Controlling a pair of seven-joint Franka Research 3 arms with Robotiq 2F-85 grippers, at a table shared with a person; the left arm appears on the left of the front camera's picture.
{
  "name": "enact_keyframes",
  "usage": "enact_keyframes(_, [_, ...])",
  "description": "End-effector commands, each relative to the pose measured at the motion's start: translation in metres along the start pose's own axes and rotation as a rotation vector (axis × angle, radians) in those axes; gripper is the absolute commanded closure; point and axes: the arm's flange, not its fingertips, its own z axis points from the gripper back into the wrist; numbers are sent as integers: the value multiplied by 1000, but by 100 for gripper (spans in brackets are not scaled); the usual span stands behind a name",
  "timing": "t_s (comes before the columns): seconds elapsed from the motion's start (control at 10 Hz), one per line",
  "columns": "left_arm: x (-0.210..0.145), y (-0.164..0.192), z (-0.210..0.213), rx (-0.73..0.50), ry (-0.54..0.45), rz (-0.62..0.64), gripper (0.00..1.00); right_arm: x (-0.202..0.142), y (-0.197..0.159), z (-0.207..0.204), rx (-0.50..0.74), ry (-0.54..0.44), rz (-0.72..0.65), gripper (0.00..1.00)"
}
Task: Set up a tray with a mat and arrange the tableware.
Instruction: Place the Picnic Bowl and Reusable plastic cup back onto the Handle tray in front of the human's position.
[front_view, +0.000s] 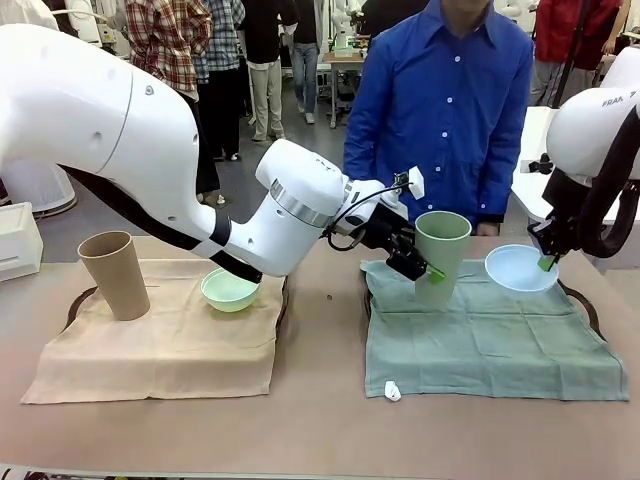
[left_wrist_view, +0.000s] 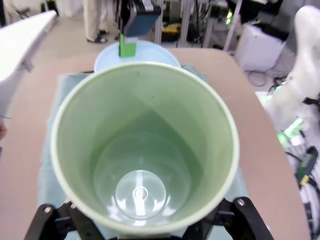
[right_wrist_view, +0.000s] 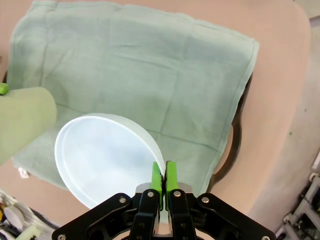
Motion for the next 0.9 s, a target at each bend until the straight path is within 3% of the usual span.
enact_keyframes(0.0, [-6,2,-3,20,-39,-16,15,6,-9,-13,26,-11,-7,96])
enact_keyframes(0.8, [-40,24,-22,0,-19,-18,15,23,-19,-51,58,55,-30,96])
